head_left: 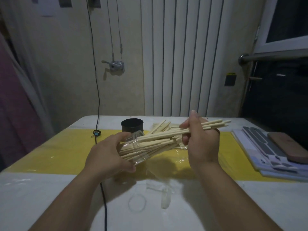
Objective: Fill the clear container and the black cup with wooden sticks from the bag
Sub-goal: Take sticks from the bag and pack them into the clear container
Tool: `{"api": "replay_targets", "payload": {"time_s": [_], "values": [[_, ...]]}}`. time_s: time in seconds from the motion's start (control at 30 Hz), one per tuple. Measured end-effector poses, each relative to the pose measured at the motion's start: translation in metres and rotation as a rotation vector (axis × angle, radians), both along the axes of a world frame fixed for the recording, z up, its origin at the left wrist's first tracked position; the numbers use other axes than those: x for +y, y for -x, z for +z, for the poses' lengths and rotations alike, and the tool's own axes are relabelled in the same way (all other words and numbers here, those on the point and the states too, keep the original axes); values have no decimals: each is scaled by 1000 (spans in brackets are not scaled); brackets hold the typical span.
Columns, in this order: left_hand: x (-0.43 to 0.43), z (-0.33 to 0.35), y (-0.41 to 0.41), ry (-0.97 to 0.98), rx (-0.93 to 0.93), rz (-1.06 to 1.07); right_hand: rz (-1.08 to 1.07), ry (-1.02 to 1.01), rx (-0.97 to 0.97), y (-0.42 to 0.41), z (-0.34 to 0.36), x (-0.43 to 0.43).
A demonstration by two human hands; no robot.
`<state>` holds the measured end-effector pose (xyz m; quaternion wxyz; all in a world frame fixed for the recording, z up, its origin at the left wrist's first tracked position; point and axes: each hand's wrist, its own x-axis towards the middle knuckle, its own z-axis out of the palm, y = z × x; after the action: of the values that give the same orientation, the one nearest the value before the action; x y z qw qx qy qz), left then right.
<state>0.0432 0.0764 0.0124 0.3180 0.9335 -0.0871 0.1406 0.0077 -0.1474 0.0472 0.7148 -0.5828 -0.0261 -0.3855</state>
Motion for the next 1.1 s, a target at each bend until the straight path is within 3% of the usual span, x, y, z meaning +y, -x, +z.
{"api": "replay_targets", "payload": {"time_s": [0.23, 0.4, 0.53, 0.6, 0.7, 0.8, 0.93, 1.1], "values": [[-1, 1, 2, -39, -21, -13, 27, 109, 181, -6, -3, -5], [-2, 0, 2, -45, -24, -13, 377, 374, 370, -5, -8, -1], [0, 0, 0, -21, -9, -22, 202, 205, 253, -3, -5, -1], [1, 0, 0, -13, -7, -19, 122, 278, 225, -3, -5, 2], [1, -1, 0, 4, -11, -14, 270, 541, 258, -7, -13, 6], [2, -2, -1, 48, -8, -25, 346, 532, 230, -7, -11, -2], [5, -3, -2, 127, 12, -21, 208, 425, 215, -9, -15, -11], [8, -3, -3, 237, 18, -39, 35, 640, 388, -12, -14, -24]]}}
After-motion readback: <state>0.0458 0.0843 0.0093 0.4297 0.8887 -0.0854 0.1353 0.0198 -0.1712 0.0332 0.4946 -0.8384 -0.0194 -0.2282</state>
